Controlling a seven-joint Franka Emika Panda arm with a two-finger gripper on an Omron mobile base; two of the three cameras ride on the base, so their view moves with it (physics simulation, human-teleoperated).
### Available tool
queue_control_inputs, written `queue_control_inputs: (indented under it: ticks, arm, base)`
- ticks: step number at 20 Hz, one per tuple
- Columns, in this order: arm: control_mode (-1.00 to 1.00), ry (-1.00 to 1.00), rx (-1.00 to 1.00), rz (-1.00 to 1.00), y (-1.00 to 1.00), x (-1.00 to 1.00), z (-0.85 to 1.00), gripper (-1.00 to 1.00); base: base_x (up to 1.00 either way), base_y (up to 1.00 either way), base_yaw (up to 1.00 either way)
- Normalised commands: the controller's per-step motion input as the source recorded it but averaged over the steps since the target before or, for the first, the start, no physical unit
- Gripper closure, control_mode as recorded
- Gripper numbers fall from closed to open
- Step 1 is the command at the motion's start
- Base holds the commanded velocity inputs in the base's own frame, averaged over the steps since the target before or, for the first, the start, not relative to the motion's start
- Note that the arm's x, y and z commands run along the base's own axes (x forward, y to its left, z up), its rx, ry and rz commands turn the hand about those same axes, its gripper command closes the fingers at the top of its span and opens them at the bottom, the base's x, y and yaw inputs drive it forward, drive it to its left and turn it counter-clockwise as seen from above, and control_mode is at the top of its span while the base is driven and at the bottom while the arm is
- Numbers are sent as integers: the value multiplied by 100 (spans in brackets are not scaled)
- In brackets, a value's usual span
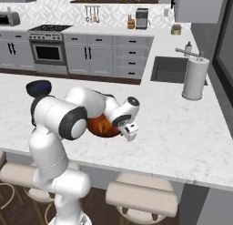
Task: Pick the chicken drumstick and carrot from their plates and place them in the bowl. Then put the bowl in the fridge.
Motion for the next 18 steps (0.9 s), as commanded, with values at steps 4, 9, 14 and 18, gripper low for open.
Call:
queue_control_inputs:
  ticks: [4, 9, 14, 18]
  arm:
    - [-100, -27, -3, -29, 1, -50, 56, 100]
    - [-100, -20, -14, -29, 33, -52, 59, 100]
    - [-100, 7, -3, -37, 29, -46, 86, 100]
    - [-100, 10, 22, -35, 3, -56, 60, 100]
  base:
    - [0, 0, 0]
    - [0, 0, 0]
    - [0, 0, 0]
    - [0, 0, 0]
